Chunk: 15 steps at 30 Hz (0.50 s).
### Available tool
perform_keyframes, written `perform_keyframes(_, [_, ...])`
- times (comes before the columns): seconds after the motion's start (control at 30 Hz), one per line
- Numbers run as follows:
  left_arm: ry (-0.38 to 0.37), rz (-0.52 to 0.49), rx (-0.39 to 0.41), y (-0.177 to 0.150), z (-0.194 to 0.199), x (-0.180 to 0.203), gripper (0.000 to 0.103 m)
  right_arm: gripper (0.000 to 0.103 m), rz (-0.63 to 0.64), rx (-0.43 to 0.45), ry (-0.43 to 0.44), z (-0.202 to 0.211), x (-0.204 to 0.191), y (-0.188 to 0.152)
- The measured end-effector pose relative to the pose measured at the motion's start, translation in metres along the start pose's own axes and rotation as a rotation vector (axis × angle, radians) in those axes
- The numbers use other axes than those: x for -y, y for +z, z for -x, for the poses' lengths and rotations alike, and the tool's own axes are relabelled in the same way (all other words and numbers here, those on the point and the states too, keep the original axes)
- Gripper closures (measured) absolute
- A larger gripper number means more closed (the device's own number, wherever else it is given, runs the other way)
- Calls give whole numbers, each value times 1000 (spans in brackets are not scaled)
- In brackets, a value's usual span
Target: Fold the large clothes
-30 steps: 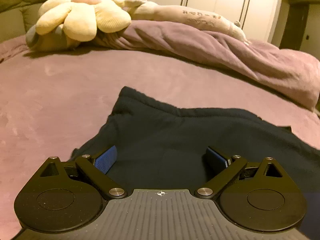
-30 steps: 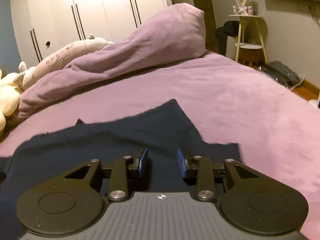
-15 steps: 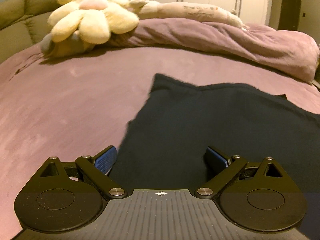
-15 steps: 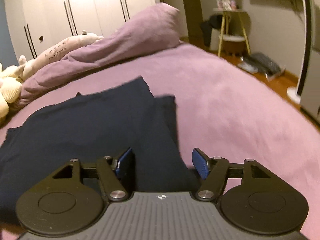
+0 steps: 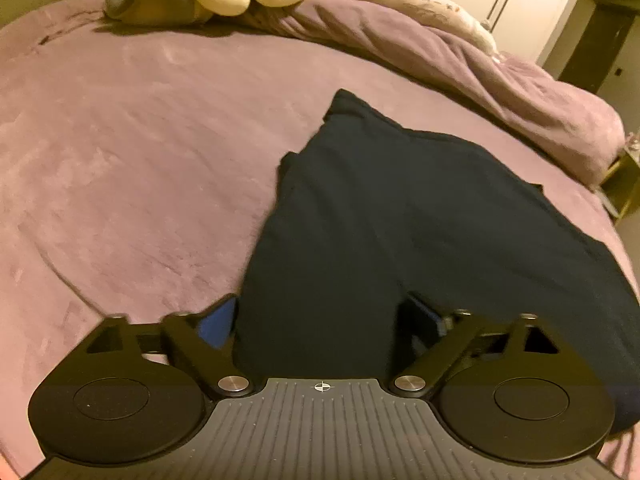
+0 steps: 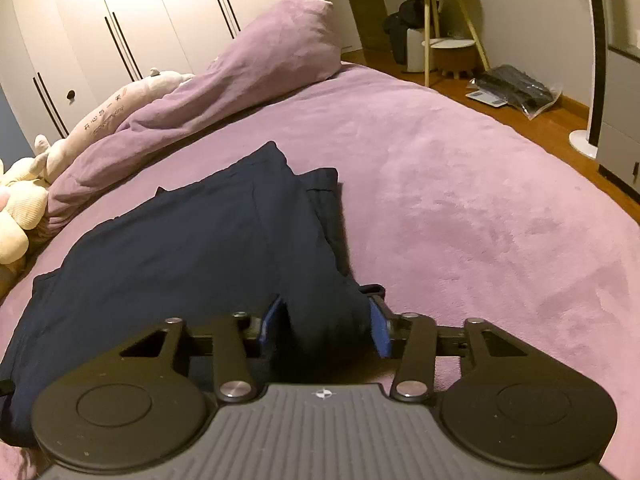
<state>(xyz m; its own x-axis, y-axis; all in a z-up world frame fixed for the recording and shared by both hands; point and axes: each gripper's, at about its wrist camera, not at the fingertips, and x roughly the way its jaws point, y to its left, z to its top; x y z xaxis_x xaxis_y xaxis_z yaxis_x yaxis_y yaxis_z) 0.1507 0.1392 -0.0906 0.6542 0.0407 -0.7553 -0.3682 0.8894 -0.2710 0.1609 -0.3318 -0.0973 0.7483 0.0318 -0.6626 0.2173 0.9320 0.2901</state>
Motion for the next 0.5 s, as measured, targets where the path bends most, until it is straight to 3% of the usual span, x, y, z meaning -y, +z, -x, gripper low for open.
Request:
perform_keyframes(0.13, [9,-10,7,-1,2,5,25,66,-1,10,-8,3,-2,2])
perform_keyframes(0.23, [-1,-13,16,-2,6,6,40,65,1,3,-20,3,-4,3])
perform_keyframes(0.3, [-27,-15,31,-3,10,4,61,65,6,10,-40,6,-8,4])
perform_keyframes(0.33, [-36,-6,47,-3,14,2,65,65,16,20,-59,9,-11,6])
perform_keyframes(0.43, [-61,73,58,-3,22,-12,64,62,78,112,-109,25,-27,11])
perform_keyframes(0.5, [-58,137,65,-7,27,-24,50,61,136,180,-97,36,-43,14])
